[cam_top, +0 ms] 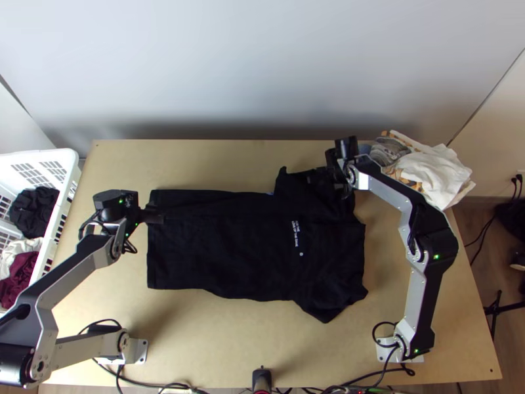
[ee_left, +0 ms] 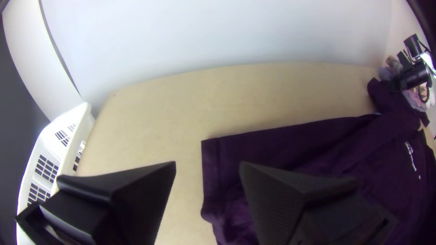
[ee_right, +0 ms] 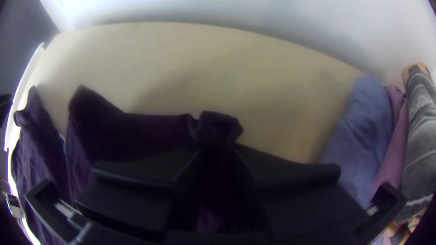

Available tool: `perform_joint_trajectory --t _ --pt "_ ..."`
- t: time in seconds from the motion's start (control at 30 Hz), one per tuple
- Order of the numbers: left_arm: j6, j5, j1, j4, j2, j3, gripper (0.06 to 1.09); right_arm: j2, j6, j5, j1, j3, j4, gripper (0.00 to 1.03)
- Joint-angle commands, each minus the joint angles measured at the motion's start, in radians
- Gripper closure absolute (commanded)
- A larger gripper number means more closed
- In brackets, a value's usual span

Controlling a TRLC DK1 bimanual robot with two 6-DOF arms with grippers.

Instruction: Fold the t-shirt

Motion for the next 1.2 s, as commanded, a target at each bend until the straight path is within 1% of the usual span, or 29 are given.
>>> perform_joint_trajectory --t 0.0,0.33,0.53,0.7,0.87,1.07,1.17 --pt "-0.001 0.001 -0.009 0.001 0.033 0.025 0.38 0.009 0.019 0.0 -0.009 0.07 -0.005 1.0" --pt "-0.01 -0.001 -0.025 0.001 0.062 0.039 0.38 -0.045 0.068 0.0 -0.023 0.17 -0.008 1.0" --pt "-0.002 -0.001 -0.014 0.001 0.065 0.036 0.38 -0.062 0.068 0.0 -0.023 0.2 -0.033 1.0" --pt "0.039 -0.001 0.004 0.007 0.094 0.031 0.38 -0.068 0.068 0.0 -0.021 0.203 -0.039 1.0" --pt "0.041 -0.001 0.012 -0.003 0.133 0.056 0.37 -0.082 0.069 0.0 -0.015 0.189 -0.042 1.0" --pt "-0.004 0.001 0.009 -0.131 0.127 0.102 0.37 -0.099 0.069 0.0 -0.007 0.173 -0.047 1.0" --pt "0.004 -0.001 0.006 -0.22 0.111 0.128 0.27 -0.1 0.069 0.0 -0.007 0.171 -0.053 1.0"
